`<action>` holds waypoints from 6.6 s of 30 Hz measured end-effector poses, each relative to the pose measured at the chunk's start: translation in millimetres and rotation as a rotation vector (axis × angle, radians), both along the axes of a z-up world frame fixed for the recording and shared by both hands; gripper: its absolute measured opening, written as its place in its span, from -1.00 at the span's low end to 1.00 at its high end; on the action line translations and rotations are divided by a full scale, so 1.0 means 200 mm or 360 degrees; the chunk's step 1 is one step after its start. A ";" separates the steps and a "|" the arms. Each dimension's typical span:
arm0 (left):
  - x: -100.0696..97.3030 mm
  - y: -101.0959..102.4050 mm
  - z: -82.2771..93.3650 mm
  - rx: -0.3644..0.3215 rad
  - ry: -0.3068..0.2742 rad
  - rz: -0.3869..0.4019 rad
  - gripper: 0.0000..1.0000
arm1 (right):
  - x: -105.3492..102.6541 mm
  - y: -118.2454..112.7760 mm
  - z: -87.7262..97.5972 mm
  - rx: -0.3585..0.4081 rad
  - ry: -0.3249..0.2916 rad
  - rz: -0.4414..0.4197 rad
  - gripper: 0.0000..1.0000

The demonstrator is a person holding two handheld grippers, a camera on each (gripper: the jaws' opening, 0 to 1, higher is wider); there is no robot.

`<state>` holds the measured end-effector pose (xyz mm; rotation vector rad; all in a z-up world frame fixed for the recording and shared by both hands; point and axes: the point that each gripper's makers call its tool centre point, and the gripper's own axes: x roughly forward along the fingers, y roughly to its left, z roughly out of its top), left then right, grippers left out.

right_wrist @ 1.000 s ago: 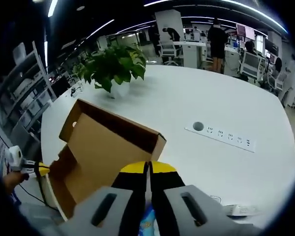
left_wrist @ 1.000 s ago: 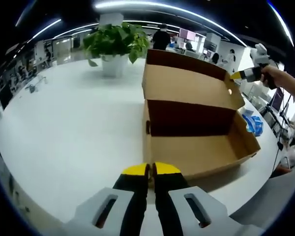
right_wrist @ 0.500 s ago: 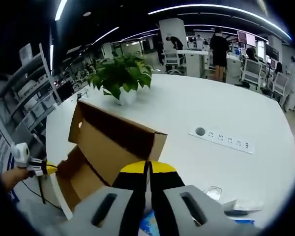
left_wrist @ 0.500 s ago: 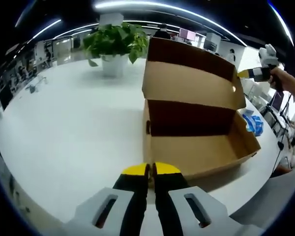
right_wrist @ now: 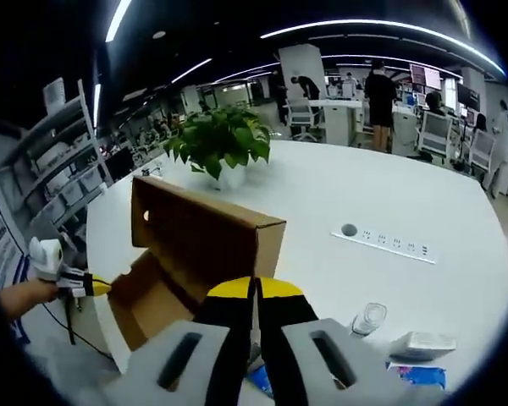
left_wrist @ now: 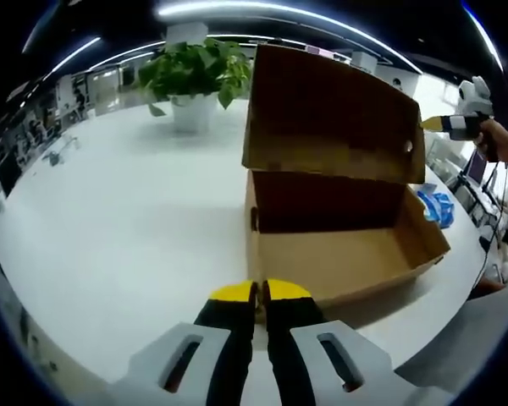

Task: Operate the shoe box by opening the lid, removing the specified soft item, and placing it in the target area until the item is outside and the box remains undamaged.

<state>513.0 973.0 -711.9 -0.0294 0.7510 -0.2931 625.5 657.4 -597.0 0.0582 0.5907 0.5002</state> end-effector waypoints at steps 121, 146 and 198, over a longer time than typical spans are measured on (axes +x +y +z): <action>0.05 -0.06 0.27 0.0216 -0.0279 -0.0413 -0.64 | -0.65 0.14 -0.36 -0.0290 -0.0191 0.0274 -0.77; -0.04 -0.11 0.17 0.0248 -0.0200 -0.0570 -0.31 | -0.78 0.20 -0.42 -0.0290 -0.0224 0.0516 -0.55; -0.13 -0.11 0.03 0.0147 -0.0072 -0.0633 -0.20 | -0.85 0.25 -0.49 -0.0094 -0.0062 0.0483 -0.42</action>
